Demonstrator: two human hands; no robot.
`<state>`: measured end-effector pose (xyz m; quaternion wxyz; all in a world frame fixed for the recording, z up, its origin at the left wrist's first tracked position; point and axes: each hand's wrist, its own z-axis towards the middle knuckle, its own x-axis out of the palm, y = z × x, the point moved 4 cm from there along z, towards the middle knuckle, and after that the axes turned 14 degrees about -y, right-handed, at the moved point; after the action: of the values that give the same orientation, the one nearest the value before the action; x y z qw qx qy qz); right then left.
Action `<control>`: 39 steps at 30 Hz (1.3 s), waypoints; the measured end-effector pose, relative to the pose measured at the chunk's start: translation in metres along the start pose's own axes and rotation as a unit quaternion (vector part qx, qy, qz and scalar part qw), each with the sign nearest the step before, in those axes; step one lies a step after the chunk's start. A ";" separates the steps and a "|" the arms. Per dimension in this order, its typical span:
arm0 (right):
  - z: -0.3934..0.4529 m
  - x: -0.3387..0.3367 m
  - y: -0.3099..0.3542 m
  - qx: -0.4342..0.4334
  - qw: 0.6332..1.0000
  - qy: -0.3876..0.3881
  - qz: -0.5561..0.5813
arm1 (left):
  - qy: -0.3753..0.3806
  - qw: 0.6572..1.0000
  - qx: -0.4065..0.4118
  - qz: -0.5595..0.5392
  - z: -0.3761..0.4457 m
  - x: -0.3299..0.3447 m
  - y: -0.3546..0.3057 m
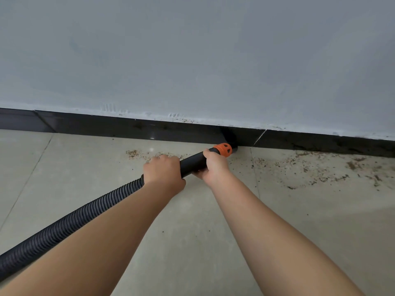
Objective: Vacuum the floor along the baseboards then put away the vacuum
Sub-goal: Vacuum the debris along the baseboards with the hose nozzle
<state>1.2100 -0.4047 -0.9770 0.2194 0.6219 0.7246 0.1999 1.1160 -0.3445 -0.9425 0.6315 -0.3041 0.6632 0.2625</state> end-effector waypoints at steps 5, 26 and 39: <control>0.017 -0.031 0.021 -0.002 1.000 -0.019 0.017 | 0.003 1.000 0.015 -0.014 0.004 0.005 -0.039; -0.071 0.078 -0.044 -0.055 0.993 0.009 -0.102 | -0.095 0.994 -0.047 -0.035 -0.026 -0.027 0.103; -0.167 0.212 -0.173 0.037 0.962 0.186 -0.196 | -0.100 0.961 -0.254 0.042 -0.097 -0.028 0.292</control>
<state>0.9464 -0.2235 -0.9514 0.0922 0.4271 0.8673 0.2385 0.8359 -0.2158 -0.9189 0.5849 -0.3987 0.5202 0.4778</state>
